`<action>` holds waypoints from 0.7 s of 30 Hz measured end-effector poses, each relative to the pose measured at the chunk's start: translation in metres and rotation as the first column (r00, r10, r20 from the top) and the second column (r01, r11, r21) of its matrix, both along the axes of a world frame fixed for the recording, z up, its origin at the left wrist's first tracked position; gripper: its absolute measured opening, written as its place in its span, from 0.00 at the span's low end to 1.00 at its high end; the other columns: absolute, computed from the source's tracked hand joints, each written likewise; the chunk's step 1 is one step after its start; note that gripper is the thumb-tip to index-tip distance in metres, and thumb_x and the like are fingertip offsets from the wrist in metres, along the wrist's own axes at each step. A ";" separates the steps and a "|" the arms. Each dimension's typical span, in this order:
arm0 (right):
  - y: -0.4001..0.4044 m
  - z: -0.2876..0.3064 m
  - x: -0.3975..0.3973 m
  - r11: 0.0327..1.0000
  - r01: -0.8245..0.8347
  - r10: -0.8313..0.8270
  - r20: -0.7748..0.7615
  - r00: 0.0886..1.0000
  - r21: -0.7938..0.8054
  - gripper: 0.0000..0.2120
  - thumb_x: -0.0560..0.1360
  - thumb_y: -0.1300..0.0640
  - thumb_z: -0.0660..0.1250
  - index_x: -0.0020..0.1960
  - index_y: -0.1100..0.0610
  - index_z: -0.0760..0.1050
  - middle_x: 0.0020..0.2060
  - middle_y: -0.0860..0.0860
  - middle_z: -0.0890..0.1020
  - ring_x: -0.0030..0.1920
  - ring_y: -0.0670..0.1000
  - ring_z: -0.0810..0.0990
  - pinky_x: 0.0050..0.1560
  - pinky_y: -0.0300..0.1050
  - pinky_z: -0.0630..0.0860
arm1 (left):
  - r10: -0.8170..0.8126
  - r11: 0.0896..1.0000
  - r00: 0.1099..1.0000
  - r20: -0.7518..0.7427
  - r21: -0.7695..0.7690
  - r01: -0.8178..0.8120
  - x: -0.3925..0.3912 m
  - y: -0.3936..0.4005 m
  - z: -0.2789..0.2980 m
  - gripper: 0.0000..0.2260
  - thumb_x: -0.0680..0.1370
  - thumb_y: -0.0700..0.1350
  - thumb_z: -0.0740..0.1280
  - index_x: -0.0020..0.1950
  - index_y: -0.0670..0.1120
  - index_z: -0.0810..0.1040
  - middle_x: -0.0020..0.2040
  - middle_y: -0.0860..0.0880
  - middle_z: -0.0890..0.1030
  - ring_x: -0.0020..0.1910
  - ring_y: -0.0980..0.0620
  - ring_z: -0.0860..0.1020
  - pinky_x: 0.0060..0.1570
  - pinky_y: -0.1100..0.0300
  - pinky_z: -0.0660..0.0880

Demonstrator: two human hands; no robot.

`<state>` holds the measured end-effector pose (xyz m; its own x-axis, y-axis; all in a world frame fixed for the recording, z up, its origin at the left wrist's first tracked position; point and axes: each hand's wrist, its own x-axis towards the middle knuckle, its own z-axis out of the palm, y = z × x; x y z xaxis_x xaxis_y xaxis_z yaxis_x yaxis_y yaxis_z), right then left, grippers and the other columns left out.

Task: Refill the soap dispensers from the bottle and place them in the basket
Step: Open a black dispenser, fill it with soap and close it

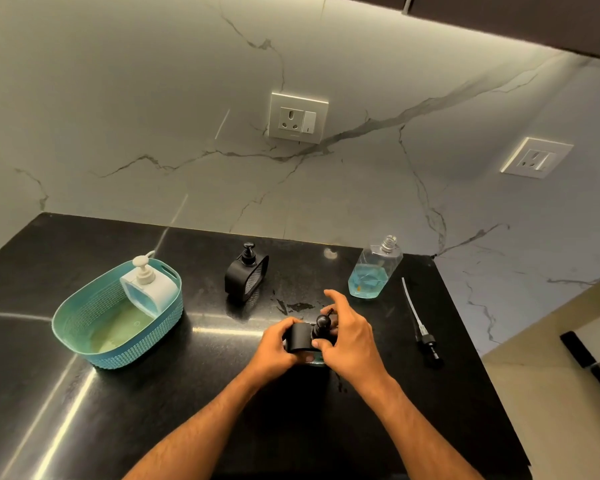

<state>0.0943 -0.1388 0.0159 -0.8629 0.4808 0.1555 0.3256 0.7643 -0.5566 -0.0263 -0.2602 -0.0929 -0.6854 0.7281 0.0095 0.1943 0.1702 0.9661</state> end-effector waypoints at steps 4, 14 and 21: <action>-0.001 0.006 -0.001 0.996 0.089 -0.089 0.002 0.996 -0.016 0.49 0.61 0.49 0.84 0.75 0.48 0.62 0.40 0.42 0.78 0.43 0.44 0.81 0.51 0.41 0.80 | -0.006 1.000 1.000 -0.001 -0.002 0.006 -0.002 0.000 -0.002 0.23 0.63 0.46 0.83 0.54 0.50 0.81 0.50 0.51 0.84 0.52 0.48 0.83 0.55 0.45 0.80; 0.004 0.007 -0.008 0.997 0.077 -0.076 0.061 0.995 -0.016 0.53 0.59 0.42 0.83 0.76 0.47 0.58 0.37 0.44 0.79 0.42 0.44 0.81 0.49 0.41 0.79 | -0.013 1.000 1.000 0.000 -0.012 0.013 -0.003 0.000 -0.003 0.24 0.62 0.47 0.83 0.56 0.52 0.80 0.52 0.52 0.84 0.54 0.49 0.83 0.58 0.44 0.79; 0.006 0.003 -0.005 1.000 0.011 -0.012 0.088 0.996 0.013 0.46 0.64 0.49 0.81 0.75 0.45 0.60 0.42 0.42 0.80 0.47 0.47 0.83 0.51 0.41 0.78 | -0.015 1.000 1.000 0.018 0.001 0.015 -0.003 0.000 -0.003 0.23 0.63 0.45 0.83 0.55 0.50 0.81 0.52 0.51 0.84 0.54 0.49 0.82 0.58 0.46 0.80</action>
